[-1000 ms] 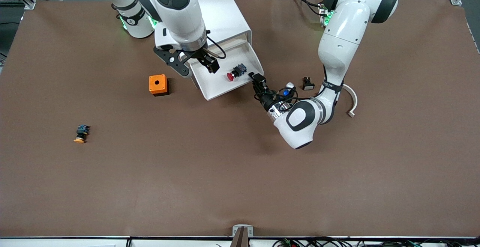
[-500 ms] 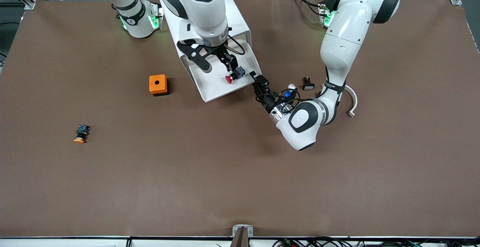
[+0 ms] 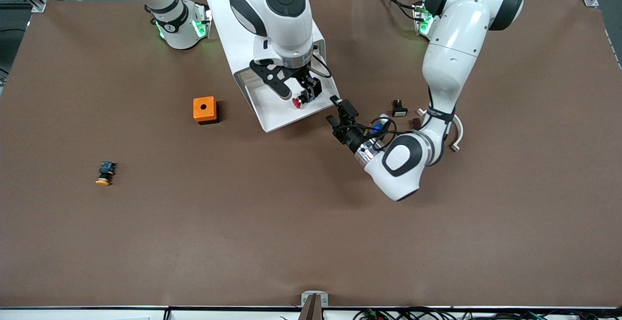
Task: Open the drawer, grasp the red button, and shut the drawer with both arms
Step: 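Lower the right gripper into the drawer while the left gripper withdraws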
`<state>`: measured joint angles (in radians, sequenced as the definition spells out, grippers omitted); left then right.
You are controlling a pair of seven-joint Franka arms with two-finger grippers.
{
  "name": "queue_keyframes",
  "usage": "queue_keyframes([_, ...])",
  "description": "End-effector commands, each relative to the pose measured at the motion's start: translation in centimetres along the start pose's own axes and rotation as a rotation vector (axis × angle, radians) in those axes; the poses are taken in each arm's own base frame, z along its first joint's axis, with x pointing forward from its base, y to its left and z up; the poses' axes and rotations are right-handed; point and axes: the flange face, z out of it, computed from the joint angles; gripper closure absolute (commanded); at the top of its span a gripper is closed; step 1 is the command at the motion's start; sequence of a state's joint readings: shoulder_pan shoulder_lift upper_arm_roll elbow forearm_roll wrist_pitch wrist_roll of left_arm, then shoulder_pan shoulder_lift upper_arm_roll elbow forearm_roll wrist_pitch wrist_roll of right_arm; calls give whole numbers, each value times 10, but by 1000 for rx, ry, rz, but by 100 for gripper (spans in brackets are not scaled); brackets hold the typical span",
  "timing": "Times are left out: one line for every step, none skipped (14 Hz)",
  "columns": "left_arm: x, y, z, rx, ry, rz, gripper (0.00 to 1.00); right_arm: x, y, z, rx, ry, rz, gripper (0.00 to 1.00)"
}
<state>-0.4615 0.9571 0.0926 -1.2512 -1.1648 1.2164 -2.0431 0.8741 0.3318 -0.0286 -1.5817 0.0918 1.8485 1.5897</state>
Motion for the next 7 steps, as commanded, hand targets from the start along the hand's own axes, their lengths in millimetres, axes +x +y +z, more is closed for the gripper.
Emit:
queue_keyframes([-2, -26, -42, -59, -37, 196, 0, -8, -6, 5, 13, 27, 28, 0])
queue_keyframes([-1, -30, -50, -80, -24, 281, 0, -9, -7, 11, 4, 28, 28, 0])
queue_keyframes([-1, -38, -64, -116, -6, 377, 0, -11, -8, 15, -2, 29, 23, 0])
queue_keyframes([-2, -43, -72, -147, 23, 457, 0, -13, -9, 22, -13, 30, 23, 0])
queue_keyframes([-5, -51, -77, -173, 65, 537, 0, -18, -10, 30, -24, 32, 14, 0])
queue_keyframes([-5, -57, -85, -214, 115, 620, 0, -24, -11, 39, -38, 35, 6, 0])
queue_keyframes([-7, -66, -93, -261, 158, 719, 0, -27, -12, 47, -49, 37, 2, 0])
